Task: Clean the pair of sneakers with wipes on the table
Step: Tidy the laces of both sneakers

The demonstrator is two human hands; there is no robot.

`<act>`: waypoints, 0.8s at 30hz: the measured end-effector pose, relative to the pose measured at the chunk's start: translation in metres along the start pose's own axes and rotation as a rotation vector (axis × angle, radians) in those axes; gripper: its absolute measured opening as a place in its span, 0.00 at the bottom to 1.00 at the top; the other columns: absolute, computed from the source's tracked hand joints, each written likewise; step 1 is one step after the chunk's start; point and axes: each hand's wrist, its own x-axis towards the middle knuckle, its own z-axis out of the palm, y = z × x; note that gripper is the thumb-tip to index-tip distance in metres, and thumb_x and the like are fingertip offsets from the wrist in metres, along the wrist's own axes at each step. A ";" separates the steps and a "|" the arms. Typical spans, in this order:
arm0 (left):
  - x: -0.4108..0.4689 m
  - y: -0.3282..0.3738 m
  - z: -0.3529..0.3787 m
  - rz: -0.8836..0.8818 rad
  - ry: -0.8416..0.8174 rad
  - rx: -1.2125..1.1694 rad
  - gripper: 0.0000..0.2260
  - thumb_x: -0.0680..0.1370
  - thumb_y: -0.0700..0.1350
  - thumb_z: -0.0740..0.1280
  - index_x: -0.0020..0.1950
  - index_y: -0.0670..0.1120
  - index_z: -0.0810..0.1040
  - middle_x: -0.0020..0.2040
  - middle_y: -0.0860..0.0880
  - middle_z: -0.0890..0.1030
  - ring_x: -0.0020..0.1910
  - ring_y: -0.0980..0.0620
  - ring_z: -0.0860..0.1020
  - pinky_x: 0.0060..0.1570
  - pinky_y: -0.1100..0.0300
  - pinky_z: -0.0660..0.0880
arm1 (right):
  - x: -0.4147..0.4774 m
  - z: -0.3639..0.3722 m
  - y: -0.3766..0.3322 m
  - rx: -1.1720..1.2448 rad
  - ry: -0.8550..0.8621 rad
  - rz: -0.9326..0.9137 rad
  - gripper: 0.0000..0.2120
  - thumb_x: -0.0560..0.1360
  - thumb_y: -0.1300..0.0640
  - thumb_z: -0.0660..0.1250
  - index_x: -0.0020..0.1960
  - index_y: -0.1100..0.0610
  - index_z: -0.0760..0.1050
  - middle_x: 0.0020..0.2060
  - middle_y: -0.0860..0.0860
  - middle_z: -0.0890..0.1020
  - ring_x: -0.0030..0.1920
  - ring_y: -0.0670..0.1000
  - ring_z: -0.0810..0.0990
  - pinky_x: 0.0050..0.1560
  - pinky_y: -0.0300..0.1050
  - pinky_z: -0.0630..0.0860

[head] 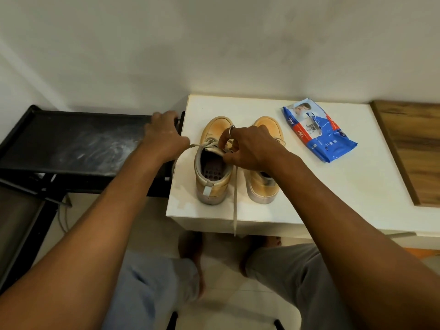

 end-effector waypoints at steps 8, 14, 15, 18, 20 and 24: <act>-0.007 0.017 0.012 0.204 -0.253 -0.108 0.04 0.76 0.44 0.75 0.48 0.51 0.84 0.49 0.51 0.84 0.42 0.51 0.83 0.35 0.60 0.81 | 0.000 0.000 0.001 -0.040 0.037 0.026 0.10 0.76 0.45 0.64 0.55 0.45 0.80 0.47 0.46 0.82 0.49 0.49 0.78 0.54 0.51 0.68; -0.004 0.015 0.014 0.106 -0.225 -0.115 0.10 0.77 0.33 0.70 0.43 0.49 0.82 0.47 0.46 0.82 0.41 0.47 0.84 0.34 0.59 0.82 | 0.002 0.005 0.004 -0.084 0.125 0.185 0.12 0.77 0.47 0.62 0.52 0.50 0.81 0.42 0.48 0.83 0.46 0.52 0.79 0.60 0.55 0.65; -0.003 0.012 0.013 0.079 -0.225 -0.127 0.11 0.77 0.33 0.70 0.44 0.49 0.82 0.46 0.46 0.82 0.41 0.47 0.84 0.36 0.56 0.84 | 0.002 0.005 0.005 -0.085 0.122 0.203 0.12 0.77 0.47 0.62 0.52 0.50 0.81 0.42 0.49 0.83 0.46 0.52 0.79 0.61 0.56 0.64; -0.001 0.008 0.009 0.019 -0.230 -0.163 0.13 0.76 0.30 0.69 0.45 0.49 0.82 0.46 0.44 0.82 0.41 0.46 0.84 0.40 0.52 0.85 | 0.001 0.005 0.006 -0.118 0.112 0.214 0.12 0.78 0.46 0.60 0.50 0.50 0.80 0.41 0.48 0.82 0.46 0.53 0.79 0.62 0.58 0.62; -0.001 0.007 0.008 0.025 -0.244 -0.192 0.11 0.76 0.31 0.69 0.46 0.48 0.82 0.46 0.44 0.83 0.40 0.47 0.84 0.39 0.54 0.84 | 0.000 0.004 0.006 -0.122 0.088 0.216 0.12 0.78 0.45 0.60 0.51 0.50 0.79 0.41 0.48 0.82 0.47 0.52 0.79 0.63 0.59 0.61; -0.003 0.011 0.014 0.074 -0.247 -0.220 0.09 0.77 0.34 0.70 0.46 0.48 0.82 0.42 0.46 0.81 0.38 0.48 0.83 0.37 0.55 0.84 | -0.005 0.002 0.003 -0.233 0.120 0.127 0.13 0.77 0.48 0.60 0.51 0.48 0.82 0.49 0.49 0.81 0.55 0.55 0.75 0.62 0.60 0.62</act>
